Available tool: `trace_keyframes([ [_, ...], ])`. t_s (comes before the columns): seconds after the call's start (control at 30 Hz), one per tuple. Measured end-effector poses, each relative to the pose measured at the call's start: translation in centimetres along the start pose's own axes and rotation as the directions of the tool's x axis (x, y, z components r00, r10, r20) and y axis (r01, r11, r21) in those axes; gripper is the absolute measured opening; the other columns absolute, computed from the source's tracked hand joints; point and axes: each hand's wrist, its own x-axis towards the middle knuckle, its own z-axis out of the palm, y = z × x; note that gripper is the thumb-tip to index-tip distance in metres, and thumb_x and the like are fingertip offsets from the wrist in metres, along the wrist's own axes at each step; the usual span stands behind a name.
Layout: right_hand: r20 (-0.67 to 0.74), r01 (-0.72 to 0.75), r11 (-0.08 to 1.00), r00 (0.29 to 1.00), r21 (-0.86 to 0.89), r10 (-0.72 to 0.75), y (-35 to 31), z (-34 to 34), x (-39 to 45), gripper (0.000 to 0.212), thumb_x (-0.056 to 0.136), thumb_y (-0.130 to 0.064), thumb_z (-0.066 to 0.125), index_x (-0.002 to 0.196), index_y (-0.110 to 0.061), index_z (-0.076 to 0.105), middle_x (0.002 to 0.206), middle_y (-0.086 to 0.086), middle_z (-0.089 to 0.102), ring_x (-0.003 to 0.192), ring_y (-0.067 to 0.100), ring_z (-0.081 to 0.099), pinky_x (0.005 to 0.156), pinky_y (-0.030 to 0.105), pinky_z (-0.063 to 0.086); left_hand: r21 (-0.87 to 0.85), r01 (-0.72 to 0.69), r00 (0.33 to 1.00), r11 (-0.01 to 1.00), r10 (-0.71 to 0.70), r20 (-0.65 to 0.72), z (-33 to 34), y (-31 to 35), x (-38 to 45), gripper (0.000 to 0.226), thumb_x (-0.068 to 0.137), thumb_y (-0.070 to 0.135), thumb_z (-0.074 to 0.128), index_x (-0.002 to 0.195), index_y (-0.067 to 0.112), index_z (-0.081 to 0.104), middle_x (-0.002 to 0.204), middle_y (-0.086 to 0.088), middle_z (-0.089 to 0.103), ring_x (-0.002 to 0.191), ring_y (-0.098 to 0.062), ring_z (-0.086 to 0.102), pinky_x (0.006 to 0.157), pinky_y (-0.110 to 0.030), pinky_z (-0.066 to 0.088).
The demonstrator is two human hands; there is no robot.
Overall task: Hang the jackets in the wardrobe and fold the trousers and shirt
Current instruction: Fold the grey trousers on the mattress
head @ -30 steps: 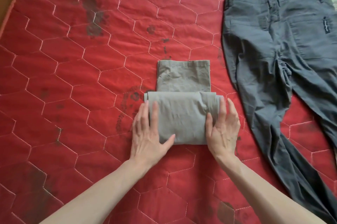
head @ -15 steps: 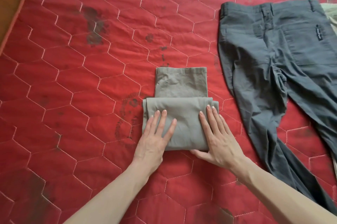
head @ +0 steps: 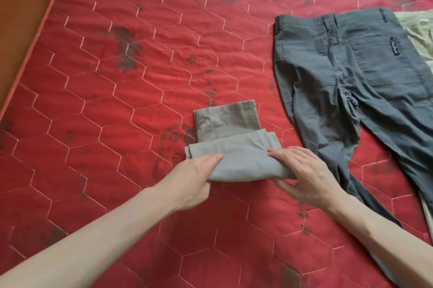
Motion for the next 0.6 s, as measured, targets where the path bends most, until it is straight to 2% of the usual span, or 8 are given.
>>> trace_keyframes([
  [0.07, -0.082, -0.059, 0.993, 0.994, 0.103, 0.067, 0.0, -0.8, 0.5, 0.046, 0.084, -0.043, 0.079, 0.121, -0.016, 0.072, 0.115, -0.008, 0.072, 0.109, 0.017, 0.069, 0.100, 0.037, 0.050, -0.193, 0.044, 0.998, 0.980, -0.050, -0.030, -1.5, -1.0, -0.1, 0.065, 0.083, 0.015, 0.064, 0.145, 0.032, 0.053, 0.133, 0.011, 0.069, 0.118, -0.015, 0.066, 0.102, -0.031, 0.049],
  [0.17, -0.122, -0.187, 0.927, 0.964, 0.325, 0.237, -0.6, -1.2, 2.1, 0.044, 0.082, -0.049, 0.080, 0.118, -0.028, 0.066, 0.110, -0.022, 0.067, 0.105, 0.006, 0.066, 0.097, 0.028, 0.049, -0.523, 0.137, 0.967, 0.842, -0.227, -0.113, -2.4, -2.7, 0.1, 0.057, 0.073, 0.021, 0.070, 0.127, 0.039, 0.065, 0.101, 0.018, 0.076, 0.088, 0.001, 0.069, 0.081, -0.022, 0.055],
  [0.23, -0.058, -0.322, 0.748, 0.900, 0.581, 0.433, -1.0, -1.0, 4.0, 0.050, 0.078, -0.049, 0.086, 0.118, -0.036, 0.057, 0.105, -0.018, 0.071, 0.093, 0.003, 0.070, 0.084, 0.017, 0.053, -0.708, 0.116, 0.902, 0.696, -0.372, -0.219, -2.1, -3.4, 0.4, 0.049, 0.072, 0.022, 0.072, 0.120, 0.032, 0.069, 0.093, 0.014, 0.076, 0.077, 0.004, 0.066, 0.070, -0.015, 0.052],
  [0.3, -0.043, -0.375, 0.605, 0.826, 0.702, 0.563, -1.3, -0.3, 6.1, 0.051, 0.077, -0.054, 0.087, 0.116, -0.039, 0.058, 0.103, -0.015, 0.072, 0.092, 0.004, 0.070, 0.078, 0.013, 0.052, -0.826, 0.097, 0.790, 0.556, -0.547, -0.275, -1.2, -3.5, 1.2, 0.037, 0.074, 0.027, 0.080, 0.110, 0.026, 0.073, 0.092, 0.008, 0.076, 0.079, 0.000, 0.066, 0.069, -0.016, 0.053],
  [0.37, -0.031, -0.404, 0.518, 0.766, 0.754, 0.642, -1.4, 1.0, 8.1, 0.041, 0.080, -0.060, 0.083, 0.111, -0.043, 0.063, 0.107, -0.016, 0.074, 0.101, 0.001, 0.070, 0.080, 0.011, 0.051, -0.899, 0.116, 0.675, 0.421, -0.697, -0.240, -0.2, -3.1, 2.5, 0.031, 0.077, 0.037, 0.085, 0.102, 0.024, 0.073, 0.088, 0.010, 0.076, 0.084, -0.005, 0.070, 0.071, -0.020, 0.056],
  [0.43, 0.007, -0.417, 0.464, 0.750, 0.782, 0.662, -1.4, 2.3, 10.0, 0.035, 0.085, -0.062, 0.077, 0.114, -0.047, 0.065, 0.113, -0.020, 0.074, 0.109, -0.003, 0.069, 0.085, 0.008, 0.049, -0.929, 0.150, 0.622, 0.340, -0.762, -0.179, 0.3, -2.7, 3.9, 0.040, 0.079, 0.044, 0.086, 0.108, 0.021, 0.071, 0.096, 0.009, 0.077, 0.094, -0.010, 0.073, 0.082, -0.029, 0.059],
  [0.5, 0.051, -0.445, 0.447, 0.750, 0.776, 0.659, -1.0, 3.7, 11.4, 0.041, 0.090, -0.062, 0.072, 0.125, -0.046, 0.061, 0.123, -0.021, 0.071, 0.118, -0.004, 0.065, 0.095, 0.011, 0.048, -0.919, 0.192, 0.626, 0.345, -0.764, -0.156, 0.7, -2.9, 5.2, 0.055, 0.080, 0.042, 0.089, 0.122, 0.018, 0.063, 0.113, 0.005, 0.073, 0.106, -0.012, 0.070, 0.098, -0.039, 0.056],
  [0.6, 0.127, -0.524, 0.404, 0.713, 0.750, 0.689, 0.5, 5.7, 12.7, 0.051, 0.092, -0.063, 0.067, 0.134, -0.037, 0.053, 0.121, -0.030, 0.065, 0.117, -0.009, 0.062, 0.102, 0.022, 0.047, -0.863, 0.267, 0.676, 0.428, -0.722, -0.149, 1.0, -4.1, 6.7, 0.078, 0.079, 0.042, 0.090, 0.139, 0.021, 0.046, 0.136, 0.005, 0.061, 0.126, -0.013, 0.058, 0.114, -0.037, 0.044],
])
